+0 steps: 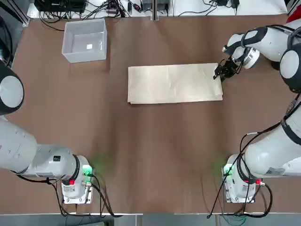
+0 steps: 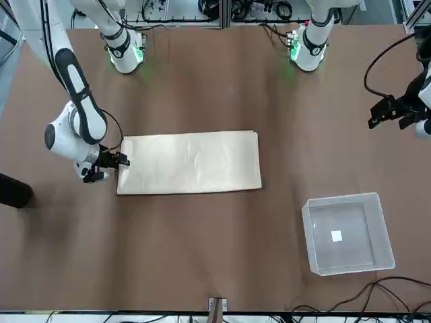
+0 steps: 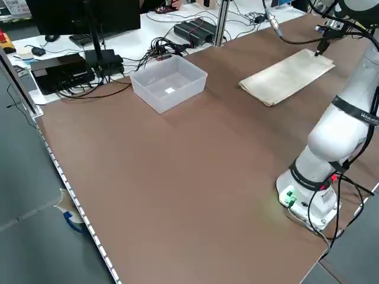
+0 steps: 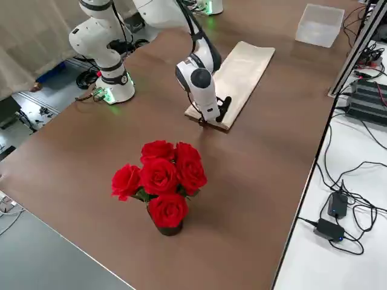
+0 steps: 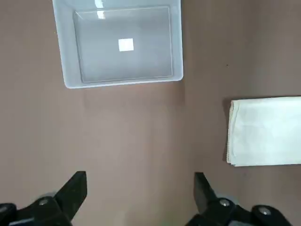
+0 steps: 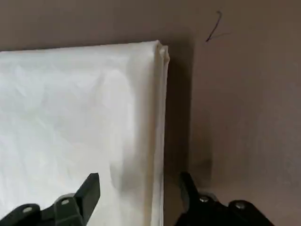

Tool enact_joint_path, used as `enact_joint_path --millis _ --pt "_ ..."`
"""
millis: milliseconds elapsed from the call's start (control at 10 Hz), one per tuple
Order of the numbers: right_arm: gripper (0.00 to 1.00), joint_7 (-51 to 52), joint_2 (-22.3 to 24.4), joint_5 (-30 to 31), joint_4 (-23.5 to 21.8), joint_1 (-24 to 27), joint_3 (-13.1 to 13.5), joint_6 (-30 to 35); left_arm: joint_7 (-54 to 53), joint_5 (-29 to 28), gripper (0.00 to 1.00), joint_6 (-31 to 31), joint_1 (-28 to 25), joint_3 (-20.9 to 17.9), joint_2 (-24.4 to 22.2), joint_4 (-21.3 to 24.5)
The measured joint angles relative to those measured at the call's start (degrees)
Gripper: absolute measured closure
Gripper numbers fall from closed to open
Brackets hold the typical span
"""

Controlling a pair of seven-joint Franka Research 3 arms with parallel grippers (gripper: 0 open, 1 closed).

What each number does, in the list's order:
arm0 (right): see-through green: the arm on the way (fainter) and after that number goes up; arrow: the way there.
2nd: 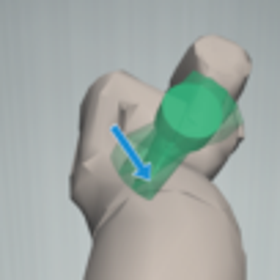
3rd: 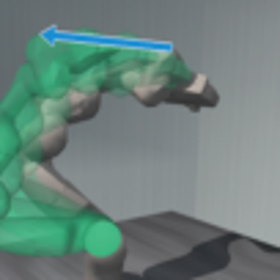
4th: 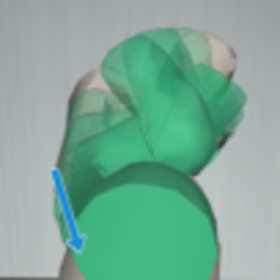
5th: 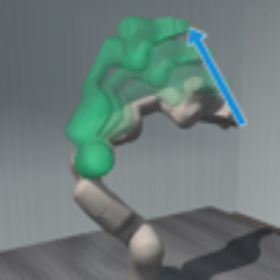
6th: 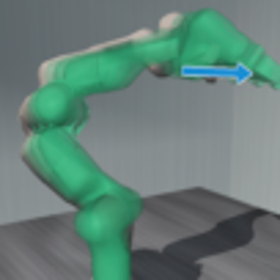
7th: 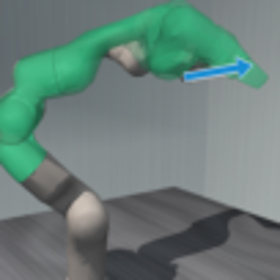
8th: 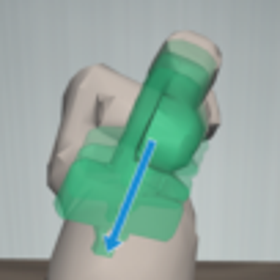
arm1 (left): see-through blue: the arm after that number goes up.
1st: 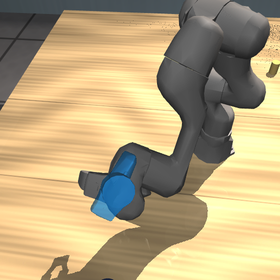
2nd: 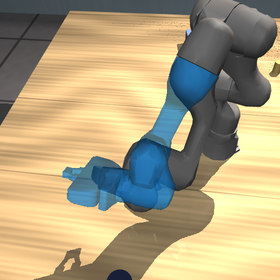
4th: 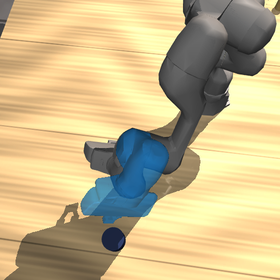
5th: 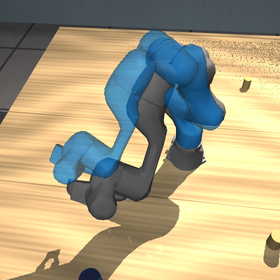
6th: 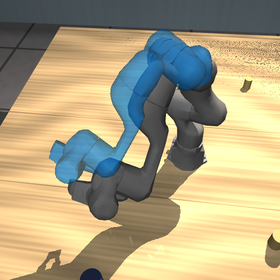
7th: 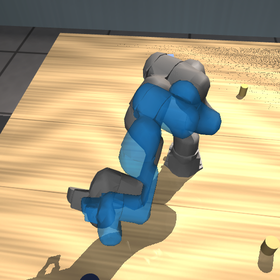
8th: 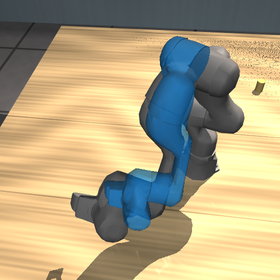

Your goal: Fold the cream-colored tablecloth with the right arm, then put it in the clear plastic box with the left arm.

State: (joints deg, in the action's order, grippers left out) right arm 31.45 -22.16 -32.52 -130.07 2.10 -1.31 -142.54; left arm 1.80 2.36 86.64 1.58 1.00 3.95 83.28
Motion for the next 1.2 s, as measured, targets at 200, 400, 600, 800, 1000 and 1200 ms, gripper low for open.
enact_joint_path --millis 200,400,600,800,1000,1200 --pt "0.35 0.71 -0.65 -0.02 0.03 0.06 0.13 -0.93 0.0 0.0 0.0 0.0 0.0 0.0 0.02 0.0" --pt "0.47 0.79 -0.67 -0.03 0.07 0.07 0.14 -0.93 0.0 0.0 0.0 0.0 0.0 0.0 0.03 0.0" --pt "0.59 0.99 -0.7 -0.03 0.09 0.07 0.14 -0.93 0.0 0.0 0.0 0.0 0.0 0.0 0.03 0.0" --pt "0.74 1.24 -0.69 -0.04 0.15 0.1 0.16 -0.93 0.0 0.0 0.0 0.0 0.0 0.0 0.04 0.0" --pt "0.83 1.47 -0.74 -0.05 0.27 0.13 0.13 -0.72 0.0 0.0 0.0 0.0 0.0 0.0 0.06 0.0" --pt "0.91 1.57 -0.77 -0.06 0.53 0.11 0.05 -0.18 0.0 0.0 0.0 0.0 0.0 0.0 0.06 0.0"
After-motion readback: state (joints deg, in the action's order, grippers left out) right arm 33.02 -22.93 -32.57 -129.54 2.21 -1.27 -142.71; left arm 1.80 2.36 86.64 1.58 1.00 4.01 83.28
